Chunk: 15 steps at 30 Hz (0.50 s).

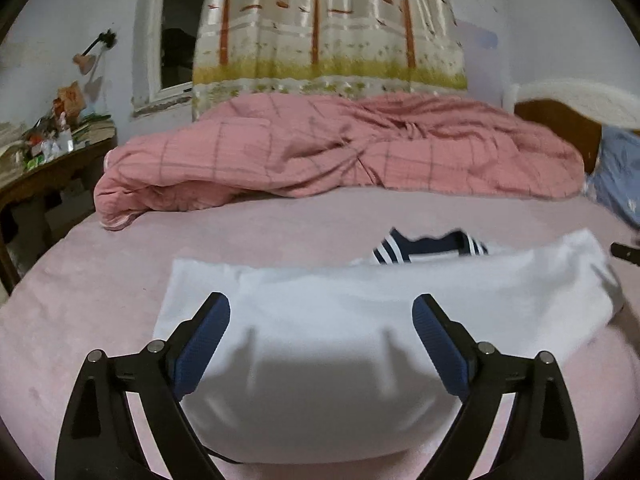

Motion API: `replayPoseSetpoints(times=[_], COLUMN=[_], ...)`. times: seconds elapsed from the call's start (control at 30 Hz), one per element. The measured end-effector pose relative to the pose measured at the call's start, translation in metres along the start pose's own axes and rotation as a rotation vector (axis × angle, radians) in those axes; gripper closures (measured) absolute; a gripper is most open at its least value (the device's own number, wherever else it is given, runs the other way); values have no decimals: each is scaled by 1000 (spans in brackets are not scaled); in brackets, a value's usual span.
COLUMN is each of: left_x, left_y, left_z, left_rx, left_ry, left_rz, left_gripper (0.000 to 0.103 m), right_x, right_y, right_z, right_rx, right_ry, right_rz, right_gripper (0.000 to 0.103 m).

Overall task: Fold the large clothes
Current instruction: 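Lay the white body edge over the jacket and open both tools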

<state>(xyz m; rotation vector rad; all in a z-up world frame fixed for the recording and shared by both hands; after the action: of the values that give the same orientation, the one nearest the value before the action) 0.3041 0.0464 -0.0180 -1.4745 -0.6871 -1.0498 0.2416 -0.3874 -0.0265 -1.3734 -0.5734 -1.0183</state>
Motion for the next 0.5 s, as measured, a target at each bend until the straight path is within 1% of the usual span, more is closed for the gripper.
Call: replayPoseSetpoints(times=[0.07,0.1,0.17,0.23,0.27,0.3,0.37,0.4,0.43,0.47,0.5], left_x=[-7,-10,-17,-31,-38,-42,-42,-42,-43,-44,-45], left_y=[7,10,19,35,43,47,49,51,52,53,54], left_z=[-4,-6,-6,-6,-6,-6,-3,-2,-3,-4,-5], left_rx=[15,12,37,73,72,68,65,72,76,82,88], left_ry=[11,8,21,49,47,40,20,18,21,28,35], left_rz=[36,46,68,142,181,201,209,210,216,221,222], left_gripper=[11,11,11,11,10,10,9,8,8,8,8], right_x=[-16,-22,-37,-47,-50,-51,-55,-61,-66,-66,-62], right_y=[-5,-8,-11,-9,-10,-9,5,22,34,41,42], right_z=[4,4,2,-1,-2,-2,0,1,0,-4,-6], right_rx=[-14,-23,-45,-40,-33,-27,-8,11,22,35,46], right_ry=[-41,-48,-41,-20,-9,-6,-10,-2,18,49,79], right_rz=[47,57,77,106,111,115,168,241,286,292,277], right_gripper=[19,19,19,19,19,19,19,19,18,17,17])
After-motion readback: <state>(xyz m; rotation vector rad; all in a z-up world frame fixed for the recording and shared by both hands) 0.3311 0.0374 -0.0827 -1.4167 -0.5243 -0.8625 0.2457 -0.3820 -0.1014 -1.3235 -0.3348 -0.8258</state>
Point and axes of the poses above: each gripper's, at about its wrist camera, not at the fingertips, and y roughly the way its jaws point, z to its left, x to its top, the point moved 6 cm from there along y, roughly the way its jaws point, and after that the axes turned 2 degrees about -z, right-handed, at the moved point
